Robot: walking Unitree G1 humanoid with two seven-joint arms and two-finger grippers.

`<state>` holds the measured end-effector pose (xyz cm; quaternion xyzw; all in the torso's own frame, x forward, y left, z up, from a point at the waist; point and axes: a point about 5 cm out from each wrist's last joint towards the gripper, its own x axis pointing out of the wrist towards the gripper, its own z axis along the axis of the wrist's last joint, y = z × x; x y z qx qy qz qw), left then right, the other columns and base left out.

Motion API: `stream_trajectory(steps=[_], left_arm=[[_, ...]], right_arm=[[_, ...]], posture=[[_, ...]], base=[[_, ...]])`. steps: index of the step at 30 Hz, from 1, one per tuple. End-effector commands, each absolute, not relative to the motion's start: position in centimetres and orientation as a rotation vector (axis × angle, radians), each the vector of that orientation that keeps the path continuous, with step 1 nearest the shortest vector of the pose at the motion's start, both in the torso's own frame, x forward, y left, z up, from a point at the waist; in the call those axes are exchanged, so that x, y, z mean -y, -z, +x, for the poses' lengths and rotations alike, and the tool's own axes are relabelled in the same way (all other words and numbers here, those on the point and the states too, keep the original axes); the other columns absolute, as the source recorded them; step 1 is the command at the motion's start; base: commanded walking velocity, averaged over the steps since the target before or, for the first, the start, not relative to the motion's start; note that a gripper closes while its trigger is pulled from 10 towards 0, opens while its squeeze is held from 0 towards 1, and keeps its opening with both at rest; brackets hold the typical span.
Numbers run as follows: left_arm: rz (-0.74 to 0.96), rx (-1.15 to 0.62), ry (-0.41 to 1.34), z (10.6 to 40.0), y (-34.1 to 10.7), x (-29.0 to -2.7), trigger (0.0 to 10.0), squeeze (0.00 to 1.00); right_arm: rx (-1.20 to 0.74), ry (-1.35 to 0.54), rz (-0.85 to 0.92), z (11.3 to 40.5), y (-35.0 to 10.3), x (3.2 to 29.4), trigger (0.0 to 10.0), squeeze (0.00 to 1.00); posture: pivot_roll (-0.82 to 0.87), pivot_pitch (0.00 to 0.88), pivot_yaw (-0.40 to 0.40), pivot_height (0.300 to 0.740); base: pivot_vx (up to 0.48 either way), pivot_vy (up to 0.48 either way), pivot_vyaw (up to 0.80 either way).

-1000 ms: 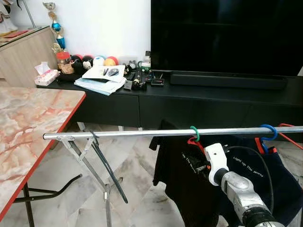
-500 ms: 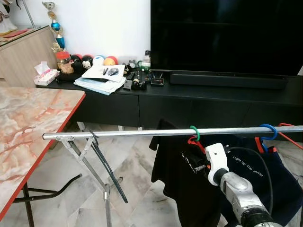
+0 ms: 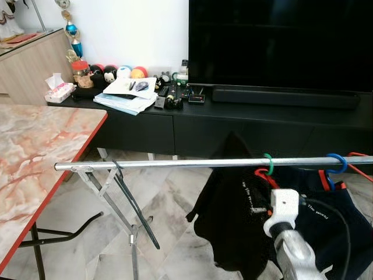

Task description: Hang hanger

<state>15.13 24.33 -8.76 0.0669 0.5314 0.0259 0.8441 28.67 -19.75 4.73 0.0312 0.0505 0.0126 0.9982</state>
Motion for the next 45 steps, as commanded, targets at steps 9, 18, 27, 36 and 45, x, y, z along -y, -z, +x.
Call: stream_trajectory(steps=[9,18,27,36,45], left_arm=[[0.172,-1.152,-0.027,14.5,8.9,-24.5,10.0,0.00],[0.173,-1.136,-0.031,14.7,8.9,-24.4,10.0,0.00],[0.167,-1.134,-0.030,14.6,9.0,-24.3,10.0,0.00],[0.169,-1.137,-0.022,14.5,9.0,-24.3,10.0,0.00],[0.168,-1.136,-0.016,14.6,9.0,-24.3,10.0,0.00]], right_arm=[[-0.232,0.079,0.073,24.2,-0.6,20.7,0.0,0.00],[-0.655,0.223,0.082,20.5,5.7,21.9,10.0,0.00],[-0.791,0.277,0.107,18.7,7.3,22.0,10.0,0.00],[-0.818,0.255,0.081,17.8,7.7,22.1,10.0,0.00],[-0.837,0.262,0.083,17.0,8.1,22.1,10.0,0.00]], posture=[[-0.07,0.000,0.048,0.740],[-0.06,0.000,0.047,0.740],[-0.05,0.000,0.046,0.740],[-0.06,0.000,0.048,0.740],[-0.06,0.000,0.052,0.740]], base=[[0.000,0.000,0.00],[0.000,0.000,0.00],[0.000,0.000,0.00],[-0.185,0.000,0.00],[-0.328,0.000,0.00]])
